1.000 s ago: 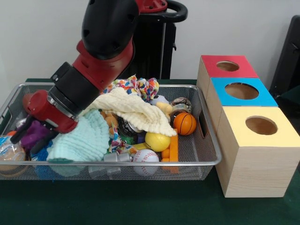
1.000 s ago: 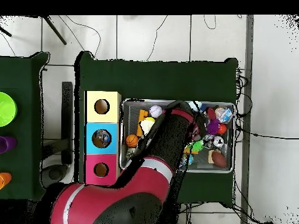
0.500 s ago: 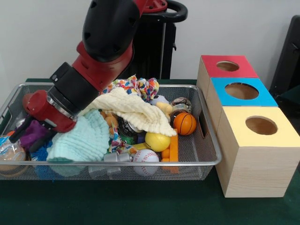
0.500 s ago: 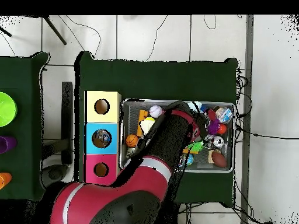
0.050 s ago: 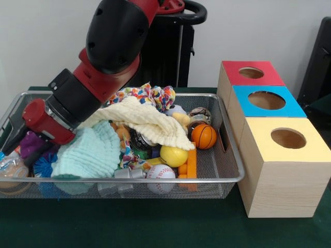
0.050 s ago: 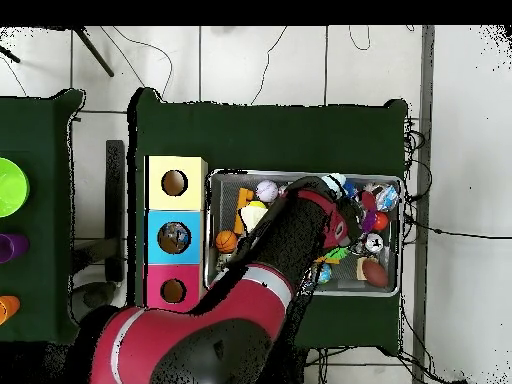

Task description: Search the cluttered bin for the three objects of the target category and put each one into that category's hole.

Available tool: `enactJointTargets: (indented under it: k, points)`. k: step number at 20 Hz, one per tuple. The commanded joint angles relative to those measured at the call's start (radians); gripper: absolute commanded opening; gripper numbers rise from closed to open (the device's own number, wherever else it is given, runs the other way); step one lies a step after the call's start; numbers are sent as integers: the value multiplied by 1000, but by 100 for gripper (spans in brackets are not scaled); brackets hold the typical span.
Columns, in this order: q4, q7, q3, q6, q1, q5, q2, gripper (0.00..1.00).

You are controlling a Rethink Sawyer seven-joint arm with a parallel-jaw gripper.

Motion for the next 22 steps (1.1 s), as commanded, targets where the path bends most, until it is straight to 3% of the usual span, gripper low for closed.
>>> enactJointTargets:
  k: [1,7,11,16,22]
  points:
    - [-49,305,58,-44,-15,47,57,100]
    - [-65,341,52,-106,-27,43,82,100]
    - [-88,425,23,-146,-14,8,122,100]
    - [-114,523,-16,-159,8,-40,167,100]
    - [-131,565,-29,-161,11,-65,192,100]
